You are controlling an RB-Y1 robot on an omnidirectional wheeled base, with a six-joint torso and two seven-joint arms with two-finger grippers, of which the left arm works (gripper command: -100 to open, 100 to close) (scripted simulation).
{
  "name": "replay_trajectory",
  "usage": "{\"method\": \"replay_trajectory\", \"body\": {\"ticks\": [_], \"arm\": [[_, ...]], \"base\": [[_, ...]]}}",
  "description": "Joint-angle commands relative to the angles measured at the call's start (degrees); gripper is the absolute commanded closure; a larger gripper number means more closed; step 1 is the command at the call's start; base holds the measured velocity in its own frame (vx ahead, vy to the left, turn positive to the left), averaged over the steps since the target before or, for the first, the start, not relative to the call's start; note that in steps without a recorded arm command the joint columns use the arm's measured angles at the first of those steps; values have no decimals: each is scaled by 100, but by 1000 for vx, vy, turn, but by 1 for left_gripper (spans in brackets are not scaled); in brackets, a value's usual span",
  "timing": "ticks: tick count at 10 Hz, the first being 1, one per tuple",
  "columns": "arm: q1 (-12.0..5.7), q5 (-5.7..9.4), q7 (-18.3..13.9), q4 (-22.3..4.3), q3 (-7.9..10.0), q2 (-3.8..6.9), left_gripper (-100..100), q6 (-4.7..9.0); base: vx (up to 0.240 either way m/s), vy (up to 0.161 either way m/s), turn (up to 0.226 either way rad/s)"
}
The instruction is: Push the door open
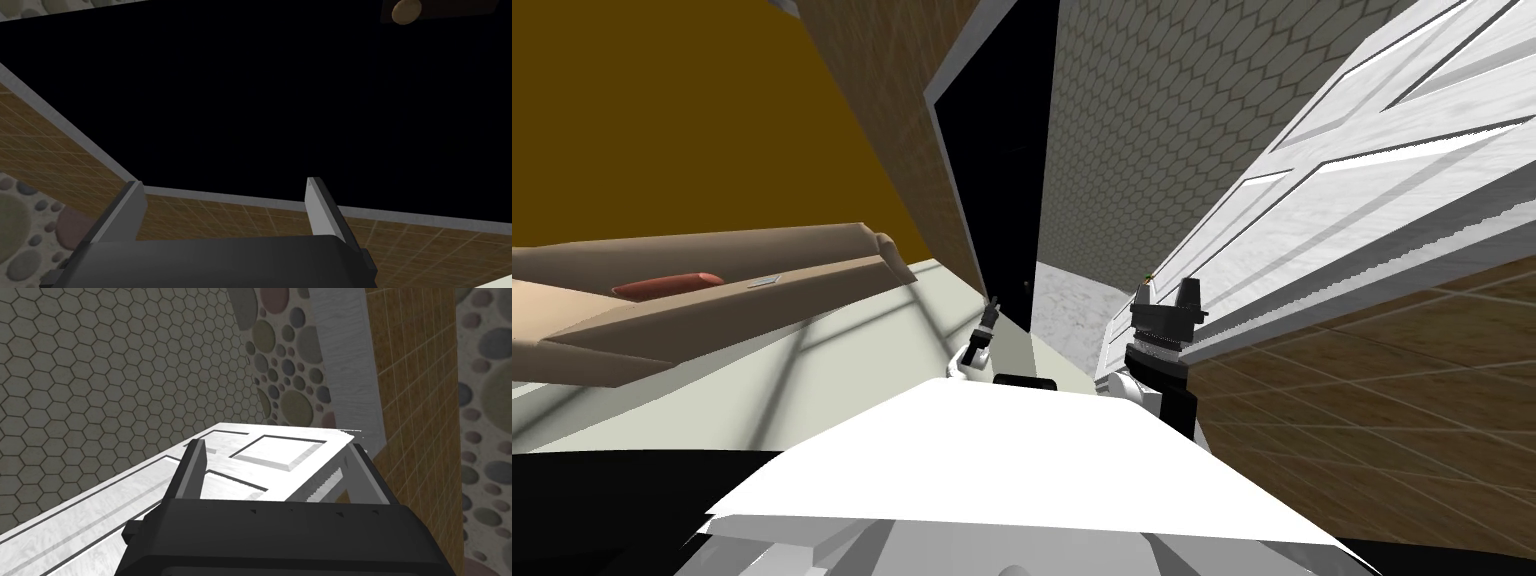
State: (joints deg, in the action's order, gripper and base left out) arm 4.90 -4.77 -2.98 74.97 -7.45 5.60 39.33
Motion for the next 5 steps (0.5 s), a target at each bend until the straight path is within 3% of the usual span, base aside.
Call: {"method": "replay_trajectory", "body": {"ticks": [1, 5], "arm": [[-102, -8, -68, -265, -26, 14, -100, 46], [-392, -24, -210, -975, -76, 31, -100, 202]], "base": [[94, 67, -110], [82, 55, -119]]}}
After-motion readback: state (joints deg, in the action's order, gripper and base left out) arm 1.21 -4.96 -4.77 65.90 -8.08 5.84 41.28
